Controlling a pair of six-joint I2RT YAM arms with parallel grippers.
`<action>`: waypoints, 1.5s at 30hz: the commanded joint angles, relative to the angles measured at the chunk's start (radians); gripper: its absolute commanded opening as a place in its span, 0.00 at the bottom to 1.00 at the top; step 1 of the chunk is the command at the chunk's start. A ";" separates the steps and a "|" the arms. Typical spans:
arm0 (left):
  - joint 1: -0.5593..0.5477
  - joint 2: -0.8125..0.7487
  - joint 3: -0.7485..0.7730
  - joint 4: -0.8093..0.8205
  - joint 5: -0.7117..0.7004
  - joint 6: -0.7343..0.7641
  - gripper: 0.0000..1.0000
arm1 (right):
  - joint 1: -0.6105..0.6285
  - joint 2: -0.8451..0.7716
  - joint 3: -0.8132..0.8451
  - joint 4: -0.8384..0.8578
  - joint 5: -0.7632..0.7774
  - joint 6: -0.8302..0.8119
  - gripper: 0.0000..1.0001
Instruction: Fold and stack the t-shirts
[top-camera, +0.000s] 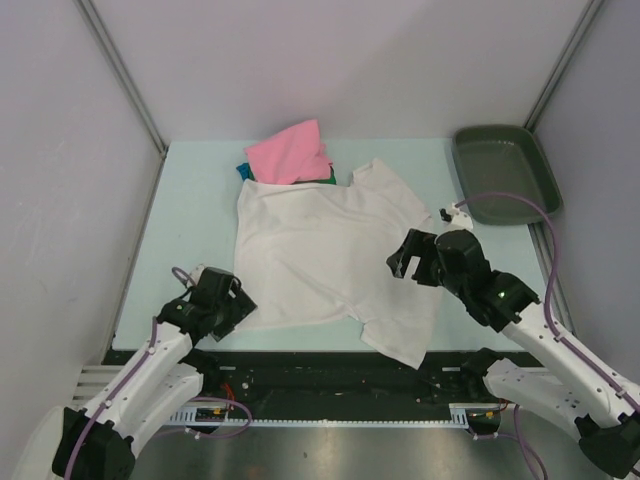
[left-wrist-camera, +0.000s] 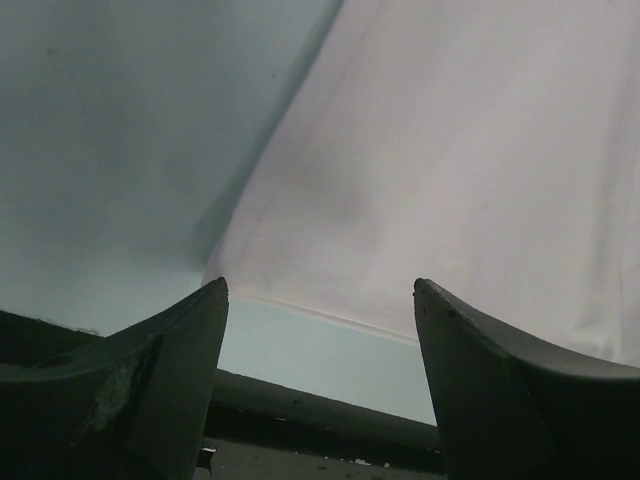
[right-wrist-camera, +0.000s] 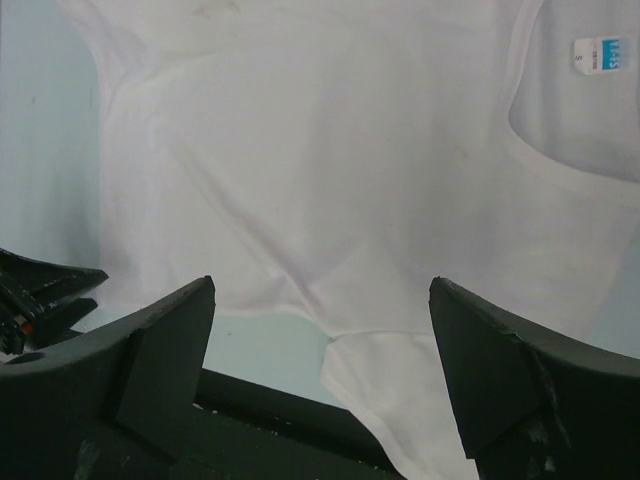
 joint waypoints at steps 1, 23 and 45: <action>-0.007 0.000 0.019 -0.094 -0.123 -0.121 0.78 | 0.035 0.013 -0.043 0.060 0.010 0.020 0.92; -0.038 0.241 -0.021 0.077 -0.140 -0.148 0.45 | 0.013 -0.035 -0.124 0.046 -0.032 0.003 0.92; -0.038 0.088 -0.035 0.151 -0.074 -0.079 0.00 | 0.121 -0.133 -0.207 -0.375 -0.124 0.321 0.88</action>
